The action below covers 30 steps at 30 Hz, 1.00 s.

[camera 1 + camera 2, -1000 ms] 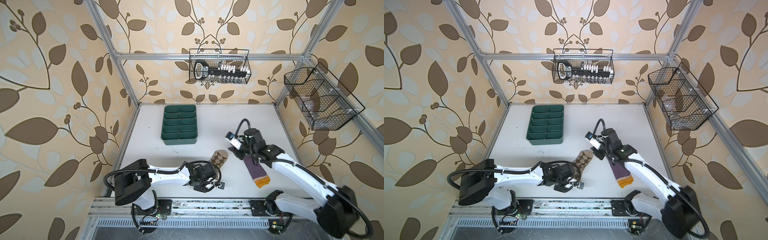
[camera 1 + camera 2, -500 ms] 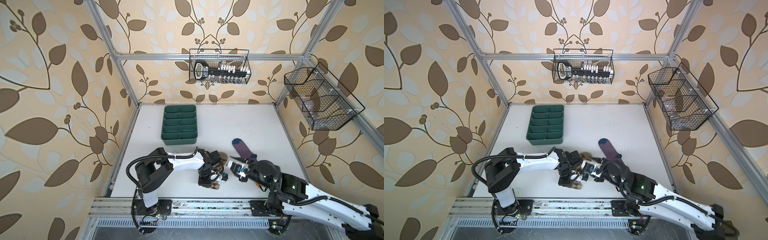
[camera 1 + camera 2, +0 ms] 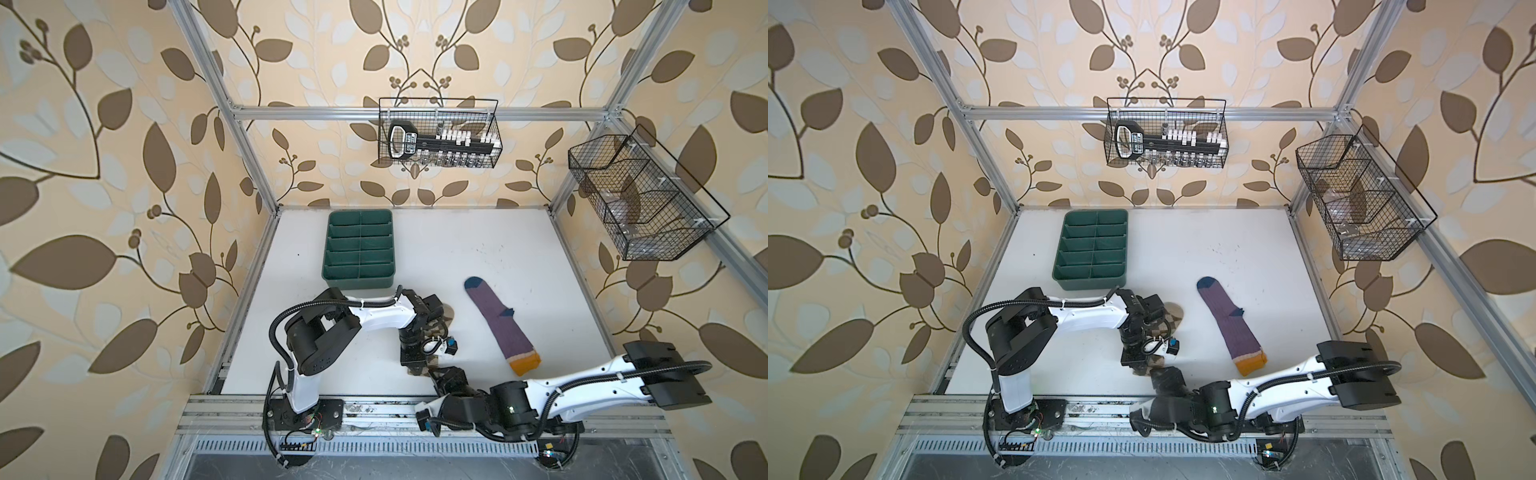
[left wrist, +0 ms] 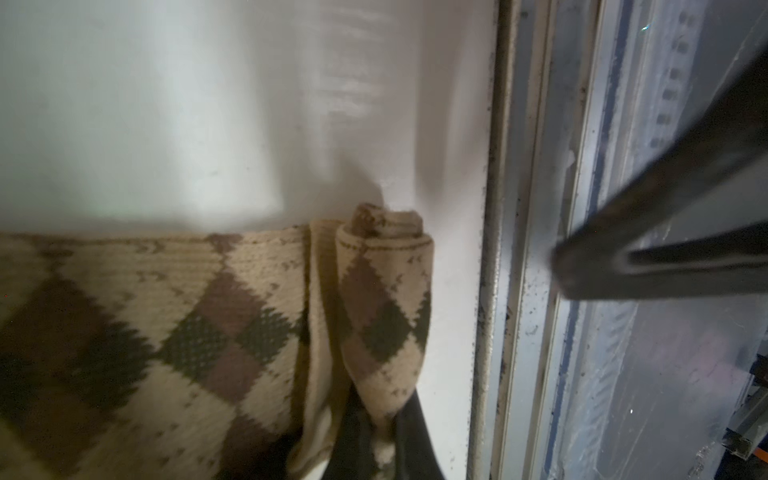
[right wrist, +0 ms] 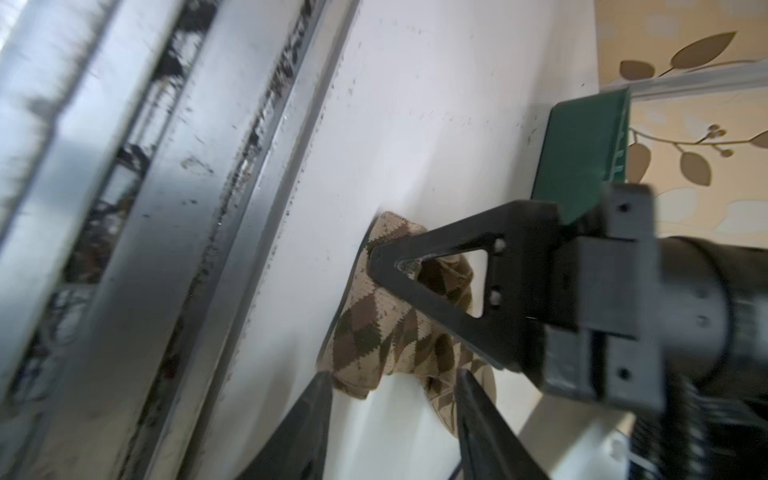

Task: Roll the socks

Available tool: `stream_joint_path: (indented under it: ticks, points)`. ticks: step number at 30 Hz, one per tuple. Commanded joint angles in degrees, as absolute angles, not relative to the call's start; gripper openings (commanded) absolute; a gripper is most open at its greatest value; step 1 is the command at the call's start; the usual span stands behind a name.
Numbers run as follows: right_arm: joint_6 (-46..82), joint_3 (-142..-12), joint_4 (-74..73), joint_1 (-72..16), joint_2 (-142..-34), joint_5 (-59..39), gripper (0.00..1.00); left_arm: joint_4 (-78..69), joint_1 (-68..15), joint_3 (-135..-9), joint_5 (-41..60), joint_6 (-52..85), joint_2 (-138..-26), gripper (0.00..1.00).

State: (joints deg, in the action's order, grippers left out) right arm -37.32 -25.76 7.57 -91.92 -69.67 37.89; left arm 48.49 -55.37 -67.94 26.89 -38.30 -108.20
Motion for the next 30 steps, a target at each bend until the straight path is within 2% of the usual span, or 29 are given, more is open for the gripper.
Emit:
stream_joint_path:
  ticks: [1, 7, 14, 16, 19, 25, 28, 30]
  points:
    - [-37.04, -24.87, -0.57, -87.58, -72.99, 33.21, 0.49, 50.22, -54.82, -69.31, 27.42, -38.07, -109.73, 0.0]
    - [-37.75, -24.31, -4.86, -83.15, -77.24, 26.67, 0.48, 49.21, -54.77, -69.17, 27.34, -37.94, -109.59, 0.0]
    - [-36.19, -26.79, -1.88, -81.03, -84.82, 22.99, 0.26, 47.32, -54.82, -68.95, 26.54, -38.64, -107.05, 0.0]
    - [-35.66, -27.09, -0.75, -80.95, -85.63, 22.86, 0.15, 46.38, -54.84, -68.39, 26.37, -38.93, -105.6, 0.0]
    - [-34.92, -27.84, 0.95, -80.66, -85.95, 22.12, 0.0, 45.4, -54.81, -67.49, 25.56, -39.01, -103.27, 0.06]
    - [-33.73, -29.3, 6.94, -79.48, -84.95, 18.28, 0.0, 36.92, -54.67, -61.63, 20.73, -37.18, -91.43, 0.24]
    - [-33.81, -29.94, 9.53, -78.78, -84.25, 14.93, 0.0, 29.95, -54.14, -56.13, 14.44, -35.53, -80.59, 0.32]
    - [-33.91, -30.66, 11.25, -78.16, -83.74, 12.36, 0.0, 25.4, -53.95, -52.11, 6.25, -33.79, -72.58, 0.34]
